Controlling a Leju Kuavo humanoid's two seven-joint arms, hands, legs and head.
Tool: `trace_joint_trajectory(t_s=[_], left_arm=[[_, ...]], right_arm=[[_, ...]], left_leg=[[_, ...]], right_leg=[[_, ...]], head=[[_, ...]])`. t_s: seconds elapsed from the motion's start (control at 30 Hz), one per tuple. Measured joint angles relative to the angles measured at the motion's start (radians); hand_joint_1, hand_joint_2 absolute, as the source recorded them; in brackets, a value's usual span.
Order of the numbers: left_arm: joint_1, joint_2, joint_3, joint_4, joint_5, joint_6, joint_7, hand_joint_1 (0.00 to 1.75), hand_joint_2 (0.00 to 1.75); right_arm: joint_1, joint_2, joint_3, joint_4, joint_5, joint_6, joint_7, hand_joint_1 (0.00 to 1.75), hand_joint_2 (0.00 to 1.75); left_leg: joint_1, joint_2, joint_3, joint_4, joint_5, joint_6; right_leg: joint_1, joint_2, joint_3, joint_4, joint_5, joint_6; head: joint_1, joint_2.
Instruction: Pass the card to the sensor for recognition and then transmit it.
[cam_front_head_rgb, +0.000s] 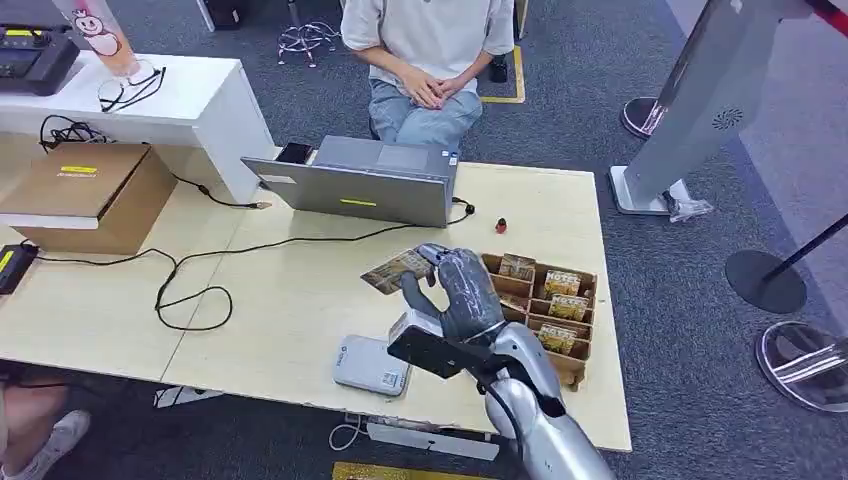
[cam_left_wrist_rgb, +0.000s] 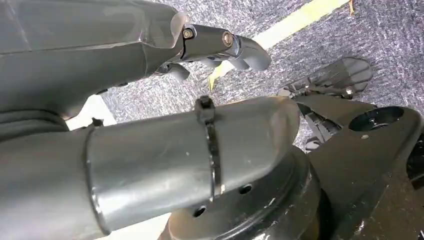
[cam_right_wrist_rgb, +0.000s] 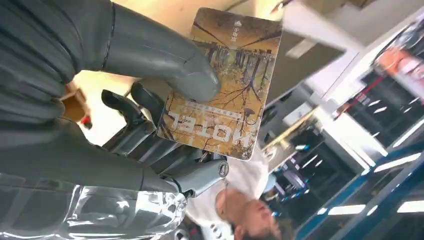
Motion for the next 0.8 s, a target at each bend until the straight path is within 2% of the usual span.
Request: trace_joint_trajectory(t_s=[0.17,0.47,0.8], left_arm=[[0.005,0.0,0.0,0.0,0.01,0.0,-0.003,0.0,0.0],[0.008,0.0,0.0,0.0,0.012,0.0,-0.003,0.0,0.0],[0.007,0.001,0.0,0.0,0.025,-0.001,0.003,0.0,0.0]], right_arm=[[0.006,0.0,0.034,-0.006,-0.031,0.034,-0.002,1.75,1.75],[0.007,-0.001,0.06,-0.006,-0.05,0.055,-0.002,1.75,1.75],[0.005,-0.002,0.106,0.016,-0.13,0.105,-0.015,1.75,1.75]], left_leg=[[0.0,0.0,0.0,0.0,0.0,0.0],[0.0,0.0,0.0,0.0,0.0,0.0],[0.0,0.0,0.0,0.0,0.0,0.0]], right_leg=[[0.0,0.0,0.0,0.0,0.0,0.0],[0.0,0.0,0.0,0.0,0.0,0.0],[0.0,0.0,0.0,0.0,0.0,0.0]], head=[[0.0,0.0],[0.0,0.0],[0.0,0.0]])
